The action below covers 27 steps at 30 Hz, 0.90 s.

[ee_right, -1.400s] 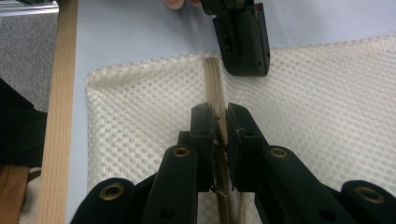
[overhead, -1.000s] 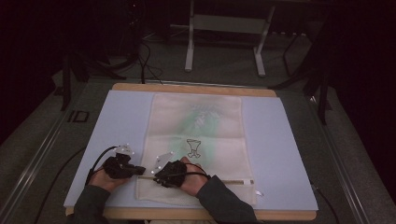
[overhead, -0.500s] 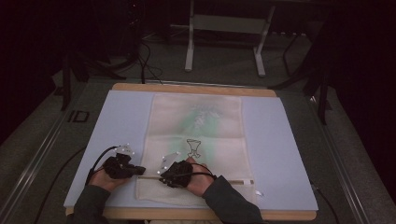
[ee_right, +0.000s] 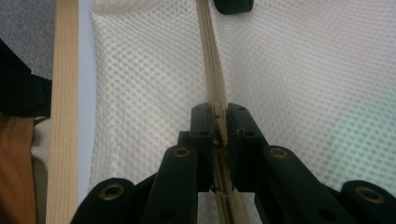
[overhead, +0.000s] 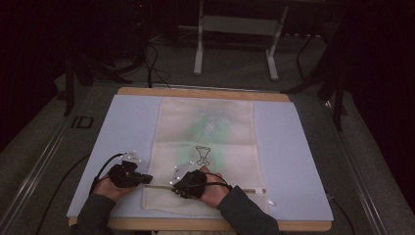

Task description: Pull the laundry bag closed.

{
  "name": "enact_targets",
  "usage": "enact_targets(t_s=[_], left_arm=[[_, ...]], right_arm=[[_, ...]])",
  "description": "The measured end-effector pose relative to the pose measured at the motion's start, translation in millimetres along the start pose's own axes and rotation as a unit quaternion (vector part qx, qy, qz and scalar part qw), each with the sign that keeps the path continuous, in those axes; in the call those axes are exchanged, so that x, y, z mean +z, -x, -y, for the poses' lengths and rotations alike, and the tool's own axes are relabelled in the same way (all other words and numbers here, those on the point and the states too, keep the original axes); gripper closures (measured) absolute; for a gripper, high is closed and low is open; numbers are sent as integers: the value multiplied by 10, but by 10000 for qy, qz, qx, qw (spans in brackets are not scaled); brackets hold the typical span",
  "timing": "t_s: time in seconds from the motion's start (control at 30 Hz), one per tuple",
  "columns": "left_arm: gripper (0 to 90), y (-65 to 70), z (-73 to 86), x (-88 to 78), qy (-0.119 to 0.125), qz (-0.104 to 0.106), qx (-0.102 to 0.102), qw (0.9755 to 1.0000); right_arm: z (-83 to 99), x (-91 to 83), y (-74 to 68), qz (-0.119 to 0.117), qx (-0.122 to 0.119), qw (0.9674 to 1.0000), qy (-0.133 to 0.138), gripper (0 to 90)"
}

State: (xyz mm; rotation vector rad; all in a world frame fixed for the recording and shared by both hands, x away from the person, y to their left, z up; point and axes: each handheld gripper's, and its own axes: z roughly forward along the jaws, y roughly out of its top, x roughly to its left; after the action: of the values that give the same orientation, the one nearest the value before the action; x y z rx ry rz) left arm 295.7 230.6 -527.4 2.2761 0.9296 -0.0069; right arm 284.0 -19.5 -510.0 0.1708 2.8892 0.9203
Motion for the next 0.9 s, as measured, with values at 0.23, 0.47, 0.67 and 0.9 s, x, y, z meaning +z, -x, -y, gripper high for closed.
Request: enact_targets(t_s=[0.23, 0.47, 0.67, 0.9], left_arm=[[900, 1, 0, 0, -1, 0, 3, 10000], [900, -4, 1, -2, -6, 7, -14, 10000], [900, -1, -2, -1, -8, -3, -5, 10000], [900, -3, -1, -1, -8, 0, -8, 10000]], right_arm=[[64, -35, 1, 4, 43, 10000, 3, 820], [109, -68, -5, 28, 34, 10000, -50, 820], [137, -126, -1, 39, 60, 10000, -38, 820], [178, -172, 1, 49, 72, 9999, -64, 820]])
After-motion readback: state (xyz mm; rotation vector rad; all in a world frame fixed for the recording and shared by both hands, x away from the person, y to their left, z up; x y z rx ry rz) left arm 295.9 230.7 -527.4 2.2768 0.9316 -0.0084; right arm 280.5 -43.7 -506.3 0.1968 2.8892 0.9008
